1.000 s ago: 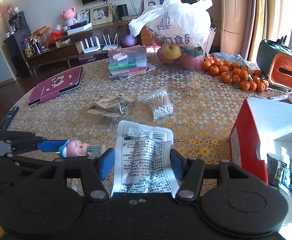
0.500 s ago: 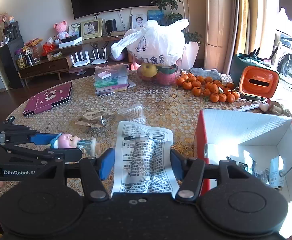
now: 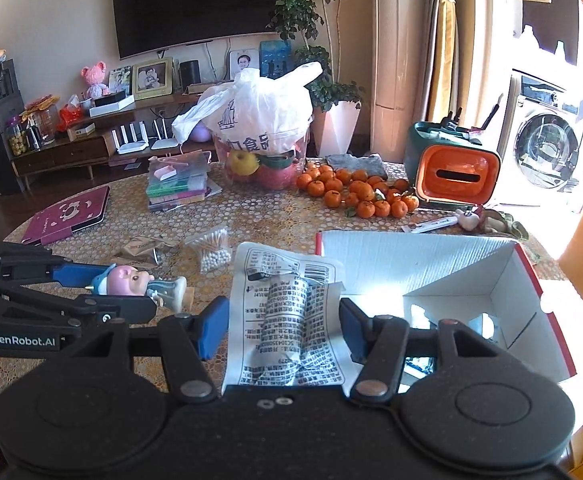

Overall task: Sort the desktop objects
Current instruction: 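Carry the pig toy with the left tool while the right tool carries the sachet to the shoebox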

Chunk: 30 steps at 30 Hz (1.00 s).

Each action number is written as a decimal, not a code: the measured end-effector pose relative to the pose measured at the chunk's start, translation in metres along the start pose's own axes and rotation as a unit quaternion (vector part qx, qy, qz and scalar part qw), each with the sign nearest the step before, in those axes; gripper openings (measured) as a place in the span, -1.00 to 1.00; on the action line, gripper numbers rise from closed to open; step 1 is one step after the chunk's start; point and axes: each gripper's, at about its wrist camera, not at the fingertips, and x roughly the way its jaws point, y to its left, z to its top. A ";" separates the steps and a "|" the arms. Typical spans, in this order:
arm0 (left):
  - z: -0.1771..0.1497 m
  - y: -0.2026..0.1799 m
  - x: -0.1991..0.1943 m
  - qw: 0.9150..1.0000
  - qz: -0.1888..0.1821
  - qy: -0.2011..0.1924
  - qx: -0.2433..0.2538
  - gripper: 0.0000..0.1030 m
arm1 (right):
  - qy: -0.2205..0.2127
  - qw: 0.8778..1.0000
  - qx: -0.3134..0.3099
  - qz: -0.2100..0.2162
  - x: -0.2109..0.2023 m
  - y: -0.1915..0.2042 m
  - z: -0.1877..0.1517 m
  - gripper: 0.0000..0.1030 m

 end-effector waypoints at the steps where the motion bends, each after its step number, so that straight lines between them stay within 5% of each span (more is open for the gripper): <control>1: 0.001 -0.004 0.002 1.000 -0.003 0.000 0.002 -0.03 | -0.001 1.000 -0.001 -0.004 -0.002 -0.004 0.000 0.14; 30: 0.042 -0.096 0.099 0.996 -0.030 0.042 0.072 -0.03 | 0.014 0.995 0.052 -0.080 0.015 -0.126 -0.012 0.14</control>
